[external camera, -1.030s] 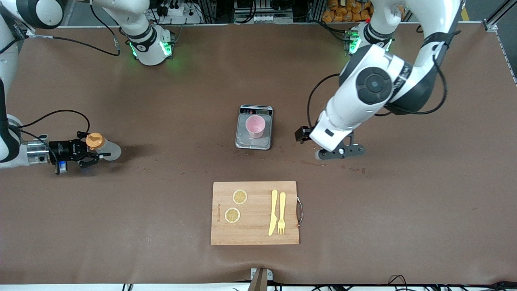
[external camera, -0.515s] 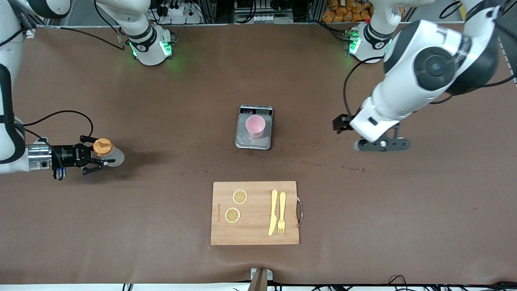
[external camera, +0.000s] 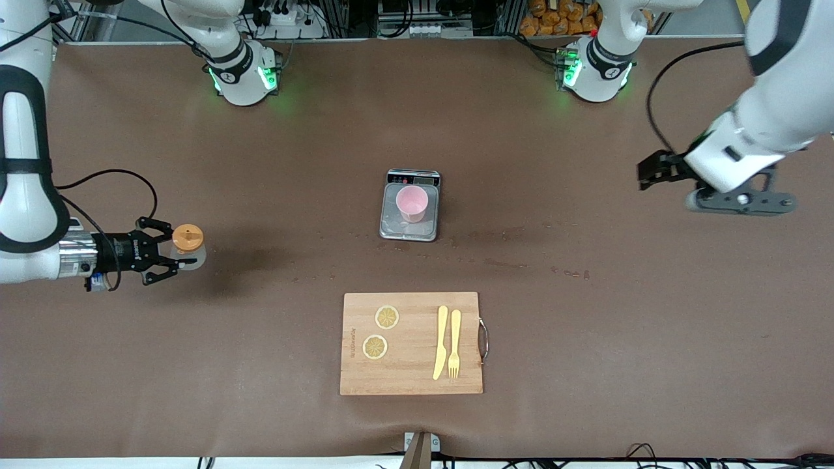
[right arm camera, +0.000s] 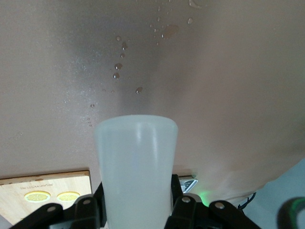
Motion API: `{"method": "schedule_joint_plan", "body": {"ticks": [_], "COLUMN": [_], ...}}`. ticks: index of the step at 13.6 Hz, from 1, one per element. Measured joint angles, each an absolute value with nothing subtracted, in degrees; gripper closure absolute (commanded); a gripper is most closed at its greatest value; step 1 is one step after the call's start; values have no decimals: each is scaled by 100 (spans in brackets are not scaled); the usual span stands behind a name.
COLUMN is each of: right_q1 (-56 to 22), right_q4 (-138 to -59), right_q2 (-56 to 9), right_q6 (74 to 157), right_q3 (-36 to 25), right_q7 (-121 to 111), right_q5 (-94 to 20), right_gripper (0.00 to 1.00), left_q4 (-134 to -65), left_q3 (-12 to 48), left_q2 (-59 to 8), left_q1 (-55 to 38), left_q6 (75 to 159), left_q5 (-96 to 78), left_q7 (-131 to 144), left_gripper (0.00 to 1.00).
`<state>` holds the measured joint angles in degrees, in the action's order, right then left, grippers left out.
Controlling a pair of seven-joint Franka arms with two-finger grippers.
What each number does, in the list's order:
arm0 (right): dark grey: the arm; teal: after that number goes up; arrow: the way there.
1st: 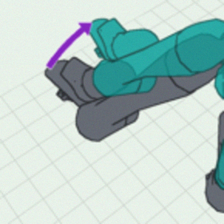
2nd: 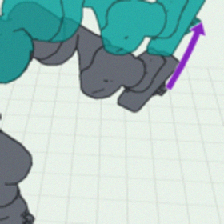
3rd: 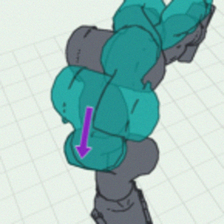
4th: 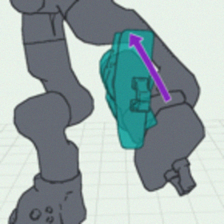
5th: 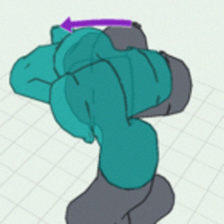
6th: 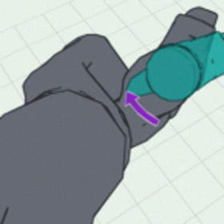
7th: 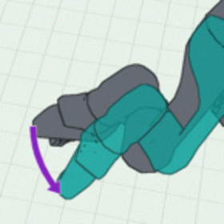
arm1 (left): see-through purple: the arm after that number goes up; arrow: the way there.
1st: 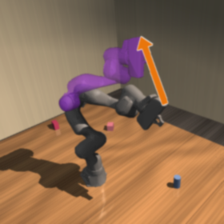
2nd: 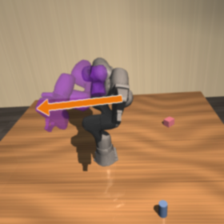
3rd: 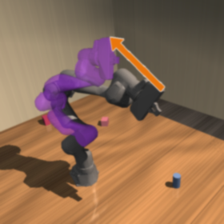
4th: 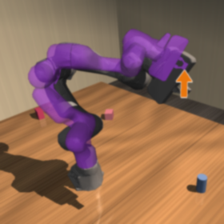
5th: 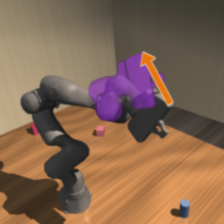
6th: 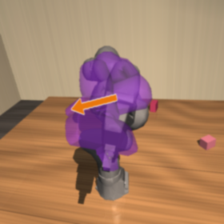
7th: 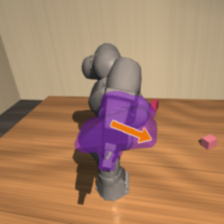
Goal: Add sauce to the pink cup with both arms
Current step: 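Raise the left gripper away while the right gripper lifts the sauce bottle, then carry the sauce bottle with the right gripper toward the pink cup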
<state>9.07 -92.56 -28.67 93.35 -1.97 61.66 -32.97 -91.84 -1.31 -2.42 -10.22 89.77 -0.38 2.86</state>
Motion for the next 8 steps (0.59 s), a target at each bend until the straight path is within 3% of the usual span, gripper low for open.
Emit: {"method": "schedule_joint_plan", "body": {"ticks": [8], "right_q1": [-147], "right_q4": [-9259], "right_q2": [-2446], "right_q6": [9582], "right_q3": [-197], "right_q7": [7737], "right_q5": [-2164], "right_gripper": [48], "left_q4": [-8849], "left_q3": [-306], "left_q2": [43], "left_q1": [-909], "left_q6": [8396], "left_q5": [-39], "left_q7": [223], "left_gripper": [0]}}
